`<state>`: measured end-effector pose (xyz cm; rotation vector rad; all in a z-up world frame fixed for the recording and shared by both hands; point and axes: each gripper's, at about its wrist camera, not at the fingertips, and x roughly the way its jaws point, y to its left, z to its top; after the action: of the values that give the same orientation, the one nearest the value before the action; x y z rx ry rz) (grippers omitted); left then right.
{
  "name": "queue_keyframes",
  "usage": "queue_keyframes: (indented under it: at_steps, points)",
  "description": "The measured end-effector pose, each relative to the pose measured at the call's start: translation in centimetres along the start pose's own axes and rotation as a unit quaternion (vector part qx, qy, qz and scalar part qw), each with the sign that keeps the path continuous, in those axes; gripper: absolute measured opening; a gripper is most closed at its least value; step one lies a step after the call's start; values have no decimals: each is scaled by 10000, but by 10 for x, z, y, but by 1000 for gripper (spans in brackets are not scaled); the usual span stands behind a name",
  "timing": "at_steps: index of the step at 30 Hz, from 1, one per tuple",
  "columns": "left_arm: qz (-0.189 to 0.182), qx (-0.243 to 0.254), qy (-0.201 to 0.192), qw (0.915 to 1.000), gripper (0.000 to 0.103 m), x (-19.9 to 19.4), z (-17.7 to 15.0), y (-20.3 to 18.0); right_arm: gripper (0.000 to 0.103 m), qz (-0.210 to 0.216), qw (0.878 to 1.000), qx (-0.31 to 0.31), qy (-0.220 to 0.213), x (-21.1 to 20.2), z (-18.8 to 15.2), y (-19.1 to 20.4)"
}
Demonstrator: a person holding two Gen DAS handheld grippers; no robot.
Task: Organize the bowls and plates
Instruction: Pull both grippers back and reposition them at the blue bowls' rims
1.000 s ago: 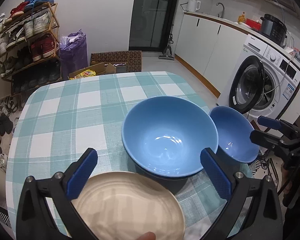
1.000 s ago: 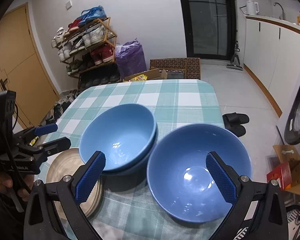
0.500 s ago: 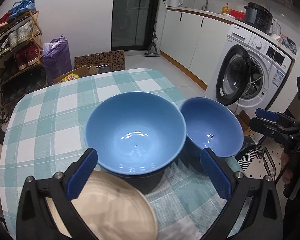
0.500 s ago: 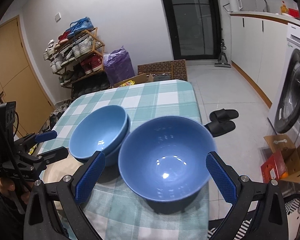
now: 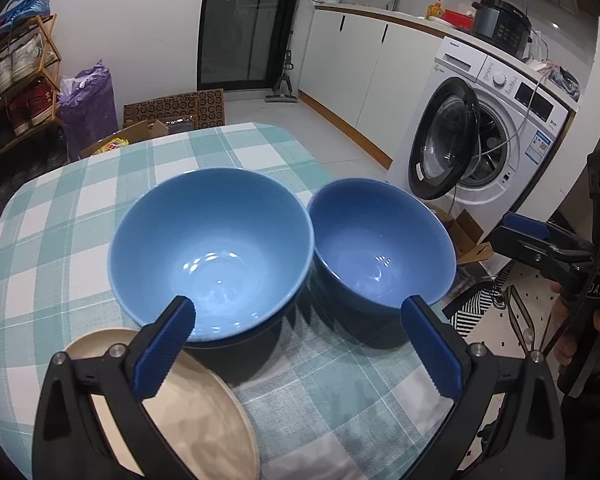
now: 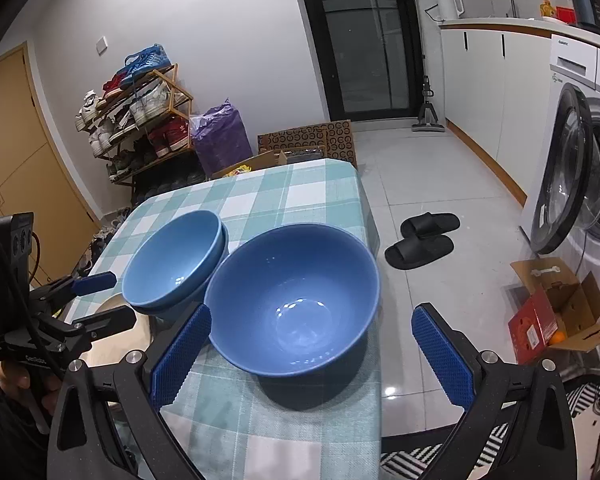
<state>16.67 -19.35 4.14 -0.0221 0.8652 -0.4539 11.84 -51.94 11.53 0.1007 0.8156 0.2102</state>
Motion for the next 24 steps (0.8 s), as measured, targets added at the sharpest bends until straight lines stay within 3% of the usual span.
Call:
queue_keyframes:
  at_steps: [13,17,20,24]
  points:
    - [-342,298,73,9989,98,9,-3,-28,102,-141,9998,151,74,-6,-15,-22]
    - [-470,342,98,9983,91,11,-3,-34,102,-160,9996,219,91,-5,-17,-26]
    - [-598,315,166,9976,74,14,-3,-36,102,-154,9995,244,105,-5,-19,-29]
    - [-690,267,263,9969,60,20,-3,-37,102,-115,9995,267,136,-3,-21,-31]
